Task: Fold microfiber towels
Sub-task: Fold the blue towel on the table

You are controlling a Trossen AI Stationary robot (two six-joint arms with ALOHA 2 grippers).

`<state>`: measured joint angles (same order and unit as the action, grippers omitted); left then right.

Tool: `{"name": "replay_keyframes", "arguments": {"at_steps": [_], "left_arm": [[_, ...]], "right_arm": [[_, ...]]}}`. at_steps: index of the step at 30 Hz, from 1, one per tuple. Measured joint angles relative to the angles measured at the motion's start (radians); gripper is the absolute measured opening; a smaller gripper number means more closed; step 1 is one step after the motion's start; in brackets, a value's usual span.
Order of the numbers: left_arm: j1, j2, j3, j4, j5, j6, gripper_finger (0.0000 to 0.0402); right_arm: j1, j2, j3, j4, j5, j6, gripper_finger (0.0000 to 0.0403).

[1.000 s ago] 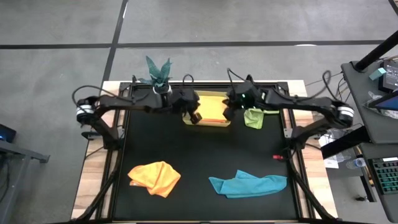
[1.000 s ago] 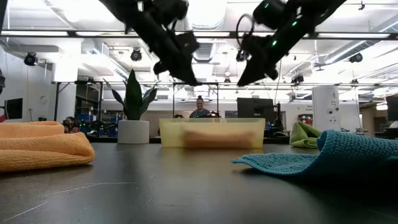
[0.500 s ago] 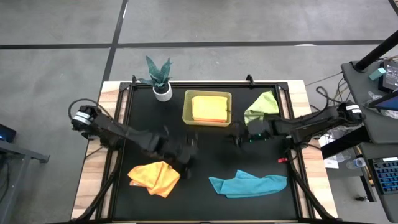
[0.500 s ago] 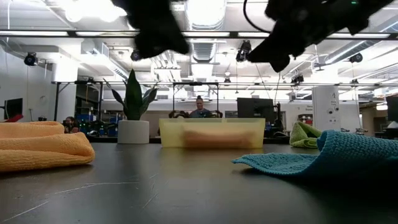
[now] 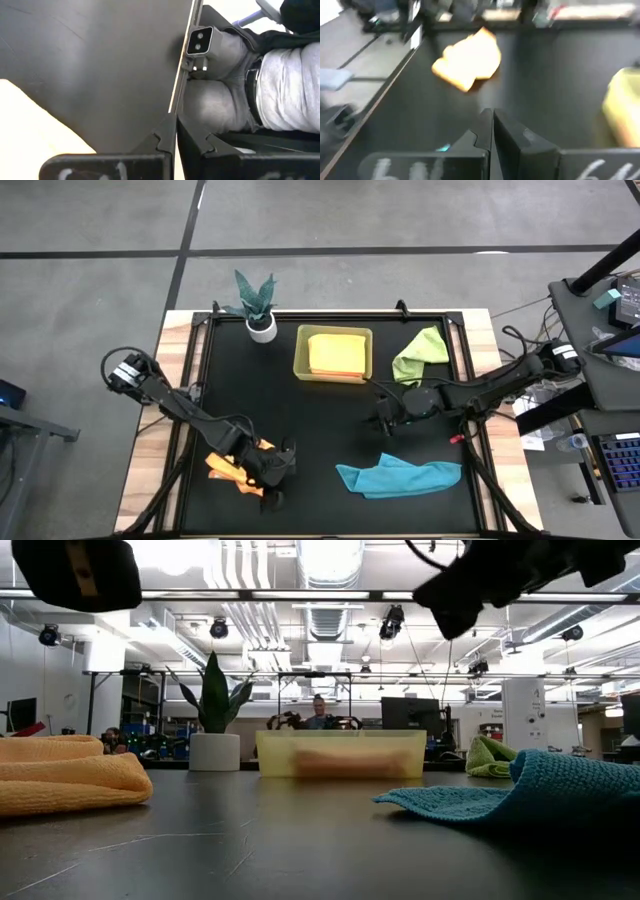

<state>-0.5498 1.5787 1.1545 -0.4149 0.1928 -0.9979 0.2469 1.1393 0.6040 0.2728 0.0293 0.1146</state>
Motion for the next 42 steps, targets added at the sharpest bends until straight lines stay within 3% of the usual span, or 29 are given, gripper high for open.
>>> {"name": "replay_keyframes", "arguments": {"at_steps": [4, 7, 13, 19, 24, 30, 34, 42], "left_arm": [[0.001, 0.002, 0.0, 0.003, -0.009, -0.005, 0.0], [0.004, 0.005, 0.0, 0.005, -0.038, 0.069, 0.0], [0.015, 0.006, 0.001, 0.007, -0.213, 0.204, 0.0], [0.027, 0.006, 0.001, 0.007, -0.239, 0.228, 0.0], [0.031, 0.006, 0.001, 0.009, -0.255, 0.265, 0.0], [0.032, 0.006, 0.001, 0.011, -0.256, 0.305, 0.0], [0.033, 0.006, 0.001, 0.01, -0.255, 0.306, 0.0], [0.034, 0.006, 0.001, 0.01, -0.26, 0.305, 0.0]], "right_arm": [[0.026, 0.002, 0.038, -0.151, -0.119, 0.109, 0.0018], [0.098, 0.01, 0.044, -0.178, -0.122, 0.167, 0.0035], [0.263, 0.046, 0.044, -0.181, 0.058, 0.252, 0.0082], [0.353, 0.113, 0.049, -0.191, 0.21, 0.342, 0.0123], [0.354, 0.239, 0.113, -0.222, 0.211, 0.349, 0.0146], [0.327, 0.39, 0.254, -0.471, 0.198, 0.347, 0.0174], [0.315, 0.471, 0.315, -0.53, 0.153, 0.333, 0.0187], [0.311, 0.564, 0.376, -0.529, 0.094, 0.267, 0.0165]]}}
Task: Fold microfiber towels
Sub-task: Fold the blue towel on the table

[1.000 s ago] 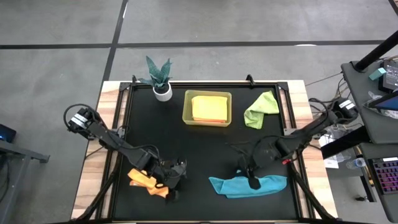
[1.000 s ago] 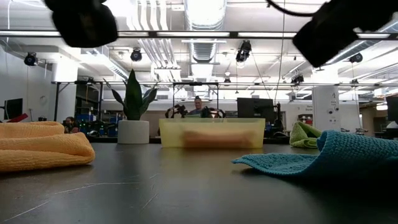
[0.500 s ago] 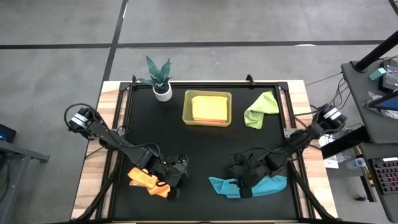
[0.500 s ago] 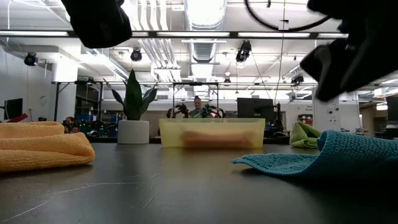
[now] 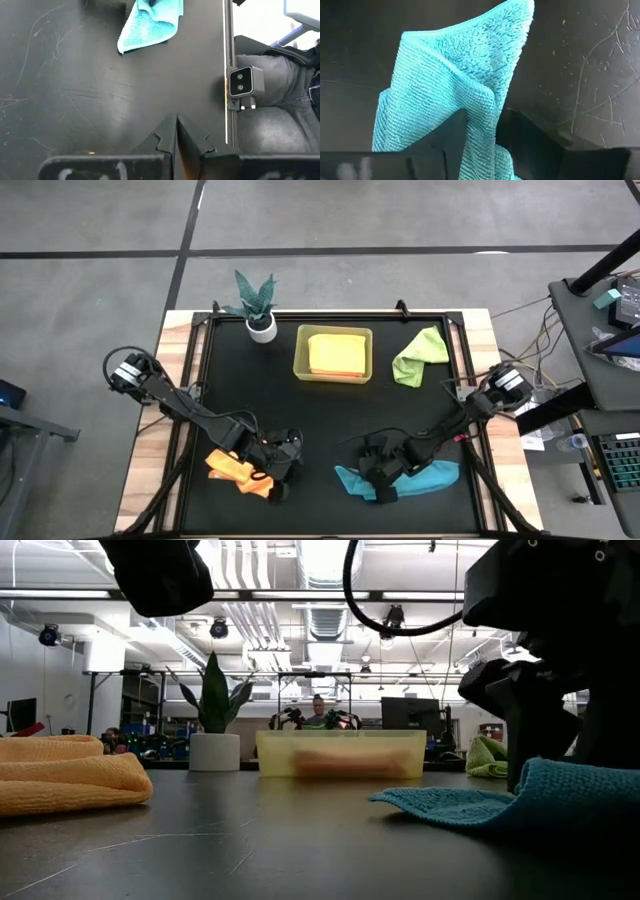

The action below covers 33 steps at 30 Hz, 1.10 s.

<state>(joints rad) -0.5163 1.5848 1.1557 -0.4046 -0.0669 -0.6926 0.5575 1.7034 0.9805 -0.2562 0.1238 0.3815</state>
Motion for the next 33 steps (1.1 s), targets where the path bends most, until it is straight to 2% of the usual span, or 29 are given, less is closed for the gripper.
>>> {"name": "replay_keyframes", "arguments": {"at_steps": [3, 8, 9, 14, 19, 25, 29, 33], "left_arm": [[0.0, 0.0, 0.0, 0.0, -0.004, 0.0, 0.0], [0.0, 0.0, 0.0, 0.0, -0.04, 0.001, 0.0], [0.0, 0.0, 0.0, 0.0, -0.049, 0.002, 0.0], [0.0, 0.0, 0.0, 0.005, -0.153, 0.049, 0.0], [0.0, 0.0, 0.0, 0.064, -0.238, 0.173, 0.0], [0.005, 0.0, 0.0, 0.154, -0.275, 0.302, 0.0006], [0.021, 0.0, 0.0, 0.185, -0.312, 0.334, 0.0042], [0.037, 0.0, 0.0, 0.213, -0.384, 0.351, 0.01]], "right_arm": [[0.0, 0.001, 0.0, 0.001, -0.001, 0.0, 0.0125], [0.0, 0.001, -0.001, 0.001, 0.0, -0.006, 0.0026], [0.0, -0.003, -0.001, 0.0, 0.001, -0.013, 0.0019], [0.0, -0.051, 0.014, -0.034, 0.039, -0.056, 0.0011], [0.001, -0.142, 0.029, -0.108, 0.175, -0.124, 0.0009], [0.0, -0.293, 0.029, -0.107, 0.316, -0.245, 0.0009], [0.0, -0.381, 0.029, -0.102, 0.351, -0.302, 0.0009], [0.001, -0.423, 0.029, -0.097, 0.396, -0.323, 0.0009]]}}
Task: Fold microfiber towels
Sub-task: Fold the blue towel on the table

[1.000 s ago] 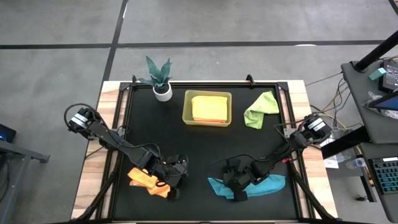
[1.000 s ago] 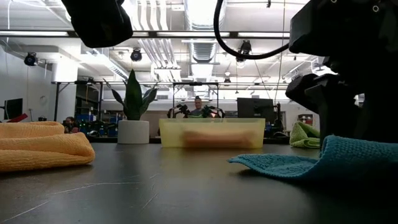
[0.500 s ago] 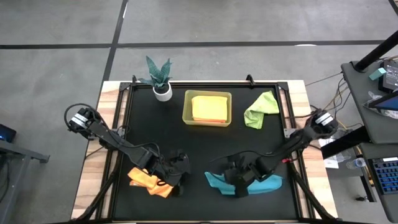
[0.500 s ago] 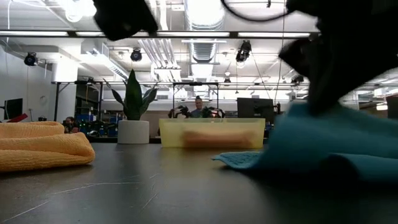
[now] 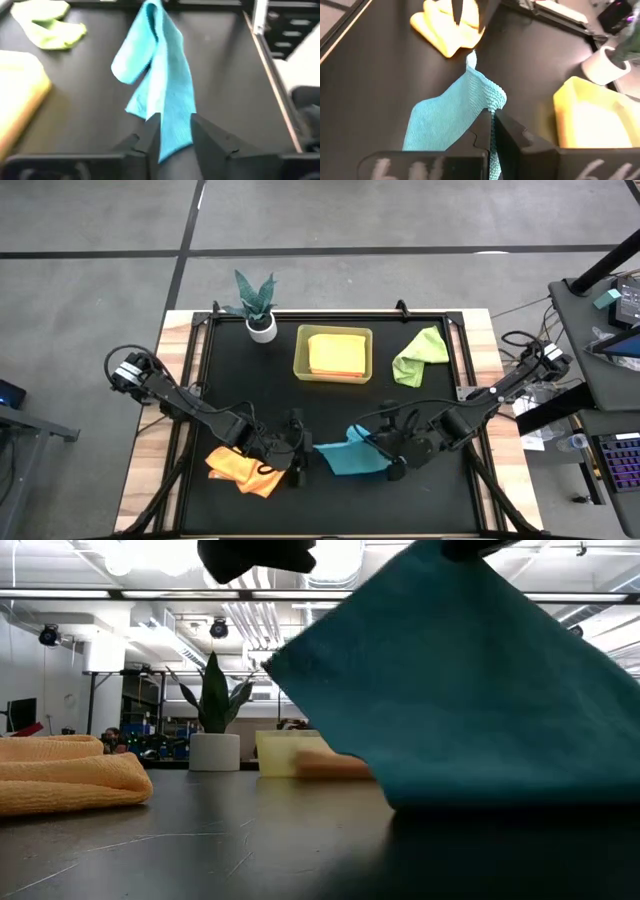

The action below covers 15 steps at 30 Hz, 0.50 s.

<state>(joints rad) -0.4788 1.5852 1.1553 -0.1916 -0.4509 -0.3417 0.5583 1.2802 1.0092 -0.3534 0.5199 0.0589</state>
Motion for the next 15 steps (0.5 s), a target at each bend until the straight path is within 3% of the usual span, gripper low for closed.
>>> {"name": "replay_keyframes", "arguments": {"at_steps": [3, 7, 10, 15], "left_arm": [[0.011, 0.002, 0.0, 0.004, -0.058, 0.024, 0.0145], [0.031, 0.032, -0.001, 0.021, -0.047, 0.062, 0.0186], [0.04, 0.073, 0.0, 0.054, 0.005, 0.108, 0.0195], [0.062, 0.179, -0.001, 0.061, -0.004, 0.109, 0.0196]], "right_arm": [[0.0, -0.002, 0.0, 0.0, 0.013, -0.009, 0.0009], [0.0, 0.014, -0.001, 0.005, 0.048, -0.017, 0.0009], [0.0, 0.025, -0.001, 0.008, 0.057, -0.008, 0.0009], [0.0, 0.031, -0.002, 0.021, 0.058, -0.007, 0.0009]]}}
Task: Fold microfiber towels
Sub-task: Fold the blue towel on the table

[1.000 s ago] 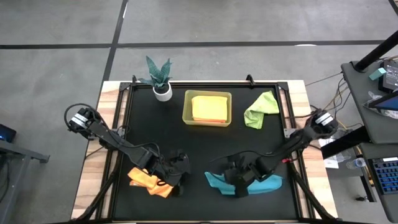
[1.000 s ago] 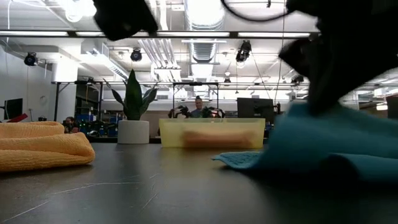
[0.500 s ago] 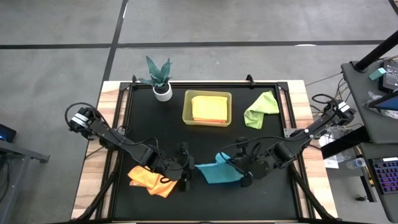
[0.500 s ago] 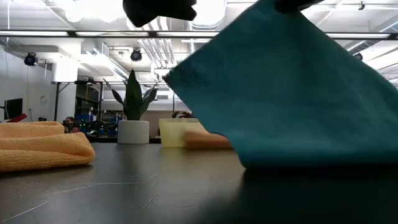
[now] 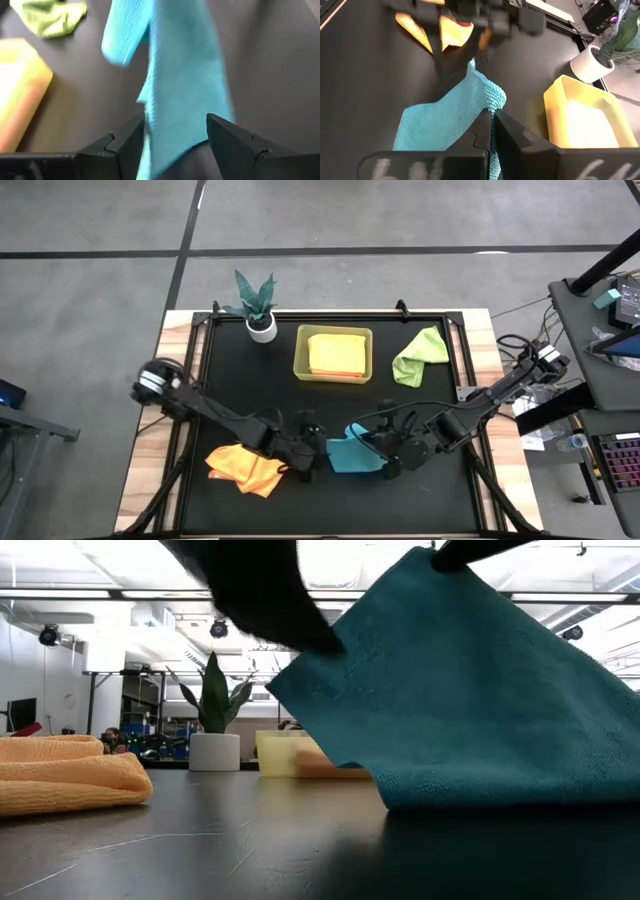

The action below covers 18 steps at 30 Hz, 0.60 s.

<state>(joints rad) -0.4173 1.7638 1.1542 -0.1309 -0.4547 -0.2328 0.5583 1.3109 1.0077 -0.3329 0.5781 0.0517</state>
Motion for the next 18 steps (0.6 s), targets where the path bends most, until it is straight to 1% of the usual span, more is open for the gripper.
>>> {"name": "replay_keyframes", "arguments": {"at_steps": [3, 5, 7, 9, 11, 12, 14, 16, 18], "left_arm": [[0.008, 0.051, 0.0, 0.0, -0.006, -0.023, 0.0194], [0.006, 0.071, 0.003, -0.009, -0.005, -0.023, 0.0182], [0.004, 0.077, 0.005, -0.01, -0.002, -0.015, 0.0152], [0.002, 0.067, 0.005, -0.031, -0.003, 0.007, 0.0103], [0.001, 0.034, 0.005, -0.084, -0.003, 0.029, 0.0039], [0.001, 0.013, 0.012, -0.12, -0.003, 0.03, 0.002], [0.001, -0.046, 0.033, -0.175, -0.009, 0.031, 0.0009], [0.001, -0.108, 0.052, -0.229, -0.014, 0.03, 0.0003], [0.001, -0.17, 0.056, -0.273, 0.031, 0.025, 0.0002]], "right_arm": [[0.0, 0.0, 0.0, 0.001, 0.0, 0.006, 0.0009], [0.0, 0.0, 0.0, 0.002, 0.0, 0.012, 0.0009], [0.0, 0.0, 0.0, 0.002, 0.0, 0.016, 0.0009], [0.0, 0.0, 0.0, 0.002, 0.001, 0.016, 0.0009], [0.0, -0.005, 0.0, 0.002, 0.027, 0.015, 0.0008], [0.0, -0.006, 0.003, 0.0, 0.056, 0.016, 0.0008], [0.0, -0.011, 0.021, 0.0, 0.118, 0.018, 0.0008], [0.0, -0.015, 0.042, 0.003, 0.129, 0.023, 0.0008], [0.0, -0.015, 0.052, 0.004, 0.123, 0.051, 0.0008]]}}
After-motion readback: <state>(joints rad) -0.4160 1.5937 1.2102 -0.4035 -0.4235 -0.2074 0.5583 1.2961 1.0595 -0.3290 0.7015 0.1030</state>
